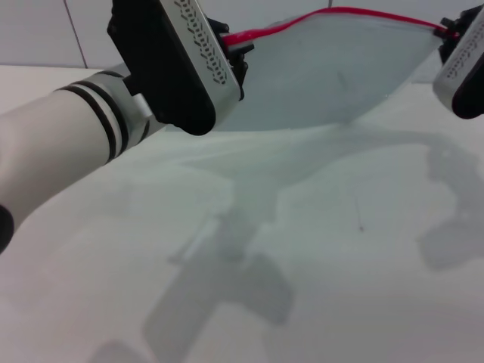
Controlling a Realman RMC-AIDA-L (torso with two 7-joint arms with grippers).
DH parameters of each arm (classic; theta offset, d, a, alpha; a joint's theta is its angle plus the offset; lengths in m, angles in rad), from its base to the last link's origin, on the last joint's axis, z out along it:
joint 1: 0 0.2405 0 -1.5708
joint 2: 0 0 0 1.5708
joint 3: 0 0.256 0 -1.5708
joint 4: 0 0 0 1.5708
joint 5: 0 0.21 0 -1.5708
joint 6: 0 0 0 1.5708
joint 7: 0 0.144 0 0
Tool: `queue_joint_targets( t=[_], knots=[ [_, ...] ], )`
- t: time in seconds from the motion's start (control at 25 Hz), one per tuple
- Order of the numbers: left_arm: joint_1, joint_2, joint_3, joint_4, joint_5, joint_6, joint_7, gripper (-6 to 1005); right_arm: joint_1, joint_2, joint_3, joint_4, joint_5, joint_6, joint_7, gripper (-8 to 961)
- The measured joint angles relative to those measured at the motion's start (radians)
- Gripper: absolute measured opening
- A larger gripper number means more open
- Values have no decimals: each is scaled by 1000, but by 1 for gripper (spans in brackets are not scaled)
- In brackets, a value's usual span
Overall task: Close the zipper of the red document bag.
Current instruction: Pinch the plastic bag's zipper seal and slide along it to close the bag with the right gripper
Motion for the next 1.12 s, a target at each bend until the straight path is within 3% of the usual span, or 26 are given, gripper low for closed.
queue_joint_targets(
  t=[0.6, 0.96, 1.12],
  knots=[
    [-7, 0, -10, 2, 0, 8, 30, 59, -36, 0, 38, -58, -25, 1, 21, 90],
    [-8, -2, -16, 44, 0, 124, 30, 58, -60, 4, 37, -67, -27, 49, 26, 95],
    [-8, -4, -1, 111, 0, 258, 46, 63, -66, 4, 38, -70, -27, 66, 36, 272]
  ],
)
